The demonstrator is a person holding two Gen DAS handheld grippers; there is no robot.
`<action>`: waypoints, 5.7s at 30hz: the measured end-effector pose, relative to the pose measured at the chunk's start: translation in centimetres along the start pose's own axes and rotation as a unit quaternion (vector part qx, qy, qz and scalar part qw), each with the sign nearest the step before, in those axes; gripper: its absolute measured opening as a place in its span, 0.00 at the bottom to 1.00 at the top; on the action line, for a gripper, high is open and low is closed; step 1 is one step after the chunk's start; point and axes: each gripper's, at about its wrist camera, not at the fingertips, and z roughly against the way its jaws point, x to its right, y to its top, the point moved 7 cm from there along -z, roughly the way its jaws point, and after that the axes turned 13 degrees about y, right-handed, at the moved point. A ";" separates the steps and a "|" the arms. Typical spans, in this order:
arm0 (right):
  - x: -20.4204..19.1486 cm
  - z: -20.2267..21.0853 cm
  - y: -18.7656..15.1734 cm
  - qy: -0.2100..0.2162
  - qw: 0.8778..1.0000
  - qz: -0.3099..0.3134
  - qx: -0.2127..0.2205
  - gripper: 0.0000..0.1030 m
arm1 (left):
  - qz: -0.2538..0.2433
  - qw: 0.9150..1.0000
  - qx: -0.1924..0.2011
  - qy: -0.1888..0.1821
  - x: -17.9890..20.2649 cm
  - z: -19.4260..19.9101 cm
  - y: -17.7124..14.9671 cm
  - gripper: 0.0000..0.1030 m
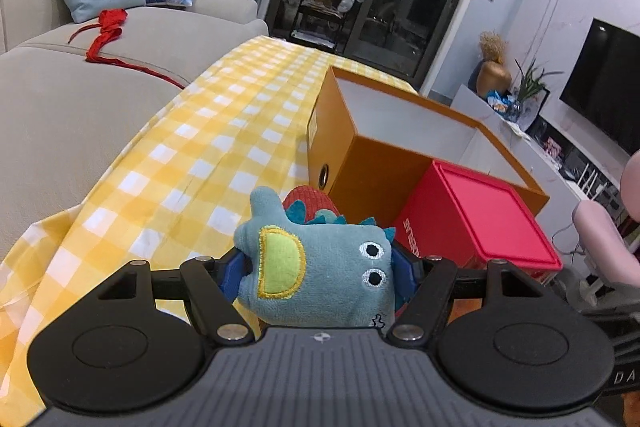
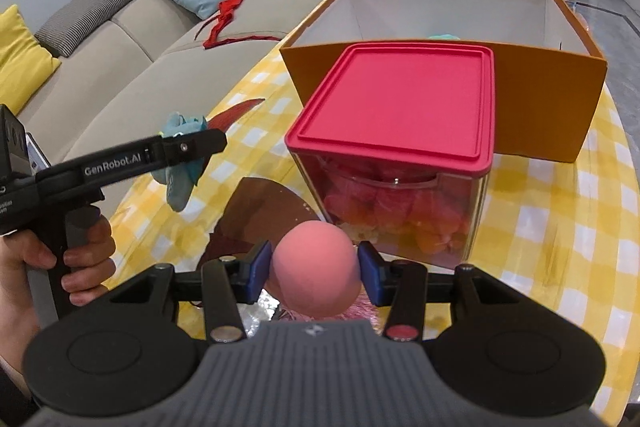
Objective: Organize soft objects
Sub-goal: 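Carry the teal plush with the left tool while the right tool carries the pink ball to the box, then open the left tool to drop the plush into the box while the right tool releases the pink ball inside, then withdraw both tools from the orange box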
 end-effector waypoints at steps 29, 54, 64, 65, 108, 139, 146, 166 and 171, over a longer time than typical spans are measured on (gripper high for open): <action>0.3 2.6 1.5 0.141 0.980 -0.085 0.113 0.46 | 0.090 0.992 0.084 -0.008 2.8 1.2 9.7 0.79; 11.9 5.4 14.4 0.081 0.952 -0.146 0.257 0.46 | 0.030 1.000 0.001 0.004 10.4 -8.3 12.0 0.79; 17.2 1.0 20.3 -0.025 0.969 -0.110 0.221 0.46 | -0.023 0.996 -0.073 0.047 13.4 -13.7 9.7 0.79; 17.7 0.6 20.3 -0.020 0.969 -0.117 0.216 0.46 | -0.033 0.995 -0.074 0.065 13.6 -14.1 9.5 0.79; 20.2 -3.2 19.6 -0.141 0.977 -0.116 0.114 0.47 | -0.013 0.997 -0.053 0.056 13.9 -13.3 12.6 1.00; 15.2 -3.7 19.6 -0.151 0.979 0.048 0.128 0.97 | 0.016 0.998 -0.055 0.013 13.6 -11.6 12.8 1.00; 14.7 -2.2 18.8 -0.183 0.970 0.027 0.158 0.97 | -0.019 0.998 -0.054 0.026 14.2 -10.0 12.7 1.00; 6.5 4.2 10.1 -0.168 0.959 0.046 0.223 0.97 | -0.057 0.998 -0.013 0.039 15.3 -1.2 10.4 1.00; 3.7 5.7 7.1 -0.199 0.951 0.068 0.227 0.97 | -0.085 0.996 0.005 0.030 16.1 1.6 10.0 1.00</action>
